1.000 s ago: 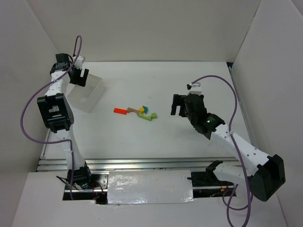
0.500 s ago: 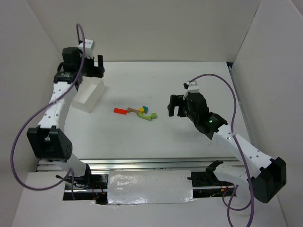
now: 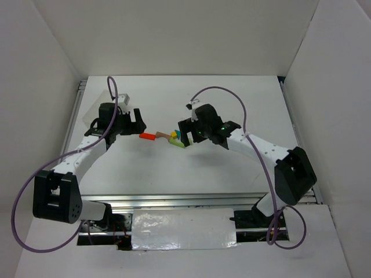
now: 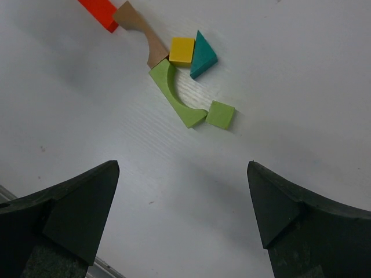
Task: Build the wood block tower
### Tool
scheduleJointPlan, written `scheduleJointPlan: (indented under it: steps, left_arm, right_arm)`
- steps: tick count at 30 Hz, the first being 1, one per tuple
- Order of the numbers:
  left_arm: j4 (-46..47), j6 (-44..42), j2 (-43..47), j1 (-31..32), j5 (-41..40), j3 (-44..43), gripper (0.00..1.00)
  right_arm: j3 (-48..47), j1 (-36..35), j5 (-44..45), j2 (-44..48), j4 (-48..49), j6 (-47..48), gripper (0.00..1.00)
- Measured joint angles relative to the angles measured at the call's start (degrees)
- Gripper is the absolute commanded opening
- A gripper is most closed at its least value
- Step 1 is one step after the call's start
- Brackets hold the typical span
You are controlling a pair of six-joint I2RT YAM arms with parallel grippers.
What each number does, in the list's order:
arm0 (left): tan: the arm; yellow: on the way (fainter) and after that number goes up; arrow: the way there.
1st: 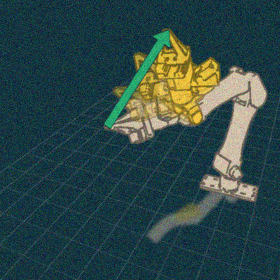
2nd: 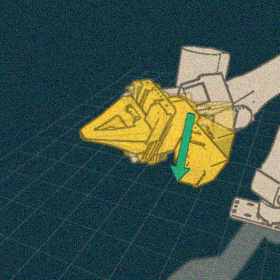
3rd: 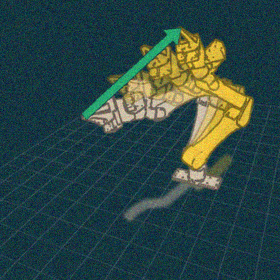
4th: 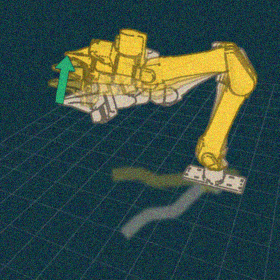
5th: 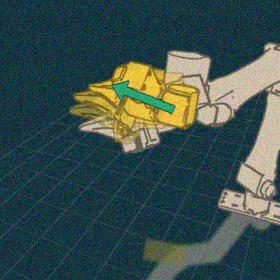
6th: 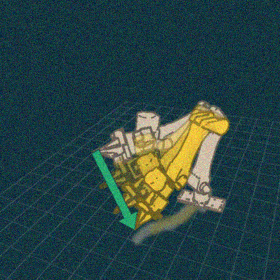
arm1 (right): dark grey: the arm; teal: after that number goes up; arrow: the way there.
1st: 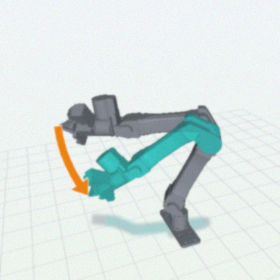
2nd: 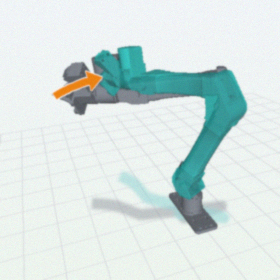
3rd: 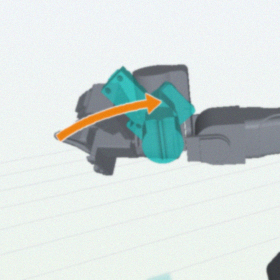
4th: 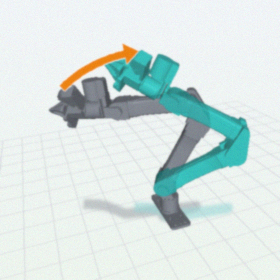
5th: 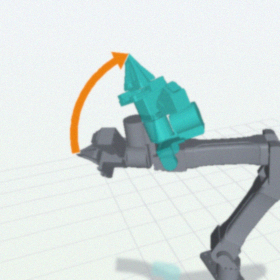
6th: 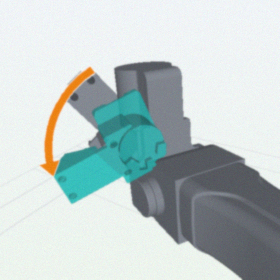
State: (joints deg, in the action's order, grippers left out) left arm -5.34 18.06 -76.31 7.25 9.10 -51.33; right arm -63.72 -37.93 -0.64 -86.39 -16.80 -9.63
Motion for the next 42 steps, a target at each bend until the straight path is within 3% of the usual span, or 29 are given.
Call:
scheduleJointPlan:
  steps: [6,13,25,30,34,42]
  left_arm:
    - [5.01,1.68,-8.41,-3.69,-2.05,-1.31,0.99]
    - [9.9,4.7,-20.35,-10.03,-2.49,-8.83,0.99]
    - [12.13,7.82,-28.02,-11.28,-7.43,-18.08,0.99]
    - [12.17,7.78,-27.32,-10.69,-6.6,-17.81,0.99]
    - [12.44,7.8,-20.72,-7.37,-5.81,-12.15,0.99]
    - [10.95,11.91,-6.03,-2.29,-7.13,-3.21,0.99]
  right_arm:
    - [-3.91,-3.54,2.91,-7.37,-2.38,-2.23,1.0]
    - [-6.43,-6.19,6.54,-10.23,-3.72,-5.55,1.0]
    - [-8.52,-6.45,12.81,-11.47,-7.43,-11.23,1.0]
    - [-9.25,-7.5,12.46,-12.0,-9.01,-4.81,1.0]
    - [-10.51,-7.65,12.26,-13.44,-9.09,-2.49,0.99]
    - [-18.38,-5.14,17.18,-17.07,-12.48,-9.73,0.94]
